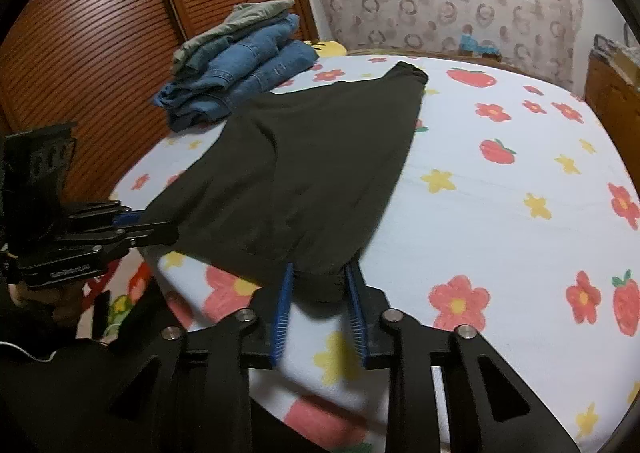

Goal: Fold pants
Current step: 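Grasp the shirt's end with both tools and fold it over the rest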

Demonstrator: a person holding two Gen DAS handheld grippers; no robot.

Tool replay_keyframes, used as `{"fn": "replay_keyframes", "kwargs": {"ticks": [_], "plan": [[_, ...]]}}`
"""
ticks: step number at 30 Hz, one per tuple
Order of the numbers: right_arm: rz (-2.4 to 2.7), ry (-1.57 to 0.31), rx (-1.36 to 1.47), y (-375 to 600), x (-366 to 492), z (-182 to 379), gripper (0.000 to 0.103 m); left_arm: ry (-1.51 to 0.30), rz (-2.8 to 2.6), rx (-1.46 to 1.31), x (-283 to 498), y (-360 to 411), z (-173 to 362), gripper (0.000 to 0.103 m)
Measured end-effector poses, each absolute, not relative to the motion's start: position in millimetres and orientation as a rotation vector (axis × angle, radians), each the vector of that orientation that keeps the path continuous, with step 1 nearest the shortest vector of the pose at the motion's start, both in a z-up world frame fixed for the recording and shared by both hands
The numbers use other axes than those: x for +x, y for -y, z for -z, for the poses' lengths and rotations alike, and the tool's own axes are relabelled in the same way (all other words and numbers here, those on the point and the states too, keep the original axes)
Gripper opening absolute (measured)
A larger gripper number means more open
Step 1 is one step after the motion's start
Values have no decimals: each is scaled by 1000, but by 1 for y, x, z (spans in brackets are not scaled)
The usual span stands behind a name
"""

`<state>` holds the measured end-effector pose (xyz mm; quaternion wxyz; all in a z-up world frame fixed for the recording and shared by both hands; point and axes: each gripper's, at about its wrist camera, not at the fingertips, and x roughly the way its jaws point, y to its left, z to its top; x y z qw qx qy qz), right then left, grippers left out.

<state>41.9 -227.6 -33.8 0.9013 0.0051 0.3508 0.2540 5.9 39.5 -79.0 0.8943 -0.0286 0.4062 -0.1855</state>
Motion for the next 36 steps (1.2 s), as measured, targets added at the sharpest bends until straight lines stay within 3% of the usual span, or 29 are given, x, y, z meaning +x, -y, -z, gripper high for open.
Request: {"fn": "replay_keyframes", "kwargs": {"ticks": [2,5,19,36], "plan": [[-543,-717,9,228,41,30,15,-824,390,-67,6,-40,72,12],[-550,-685,1,227,39,21,13,-787,387,-61,7,-41,58,12],[-542,-542,-26,227,67,-28,12,-669,346,-47,61,-51,12,11],[-544,-580,-63,215,181,-36,12,-701,288,-54,160,-64,13,11]]}}
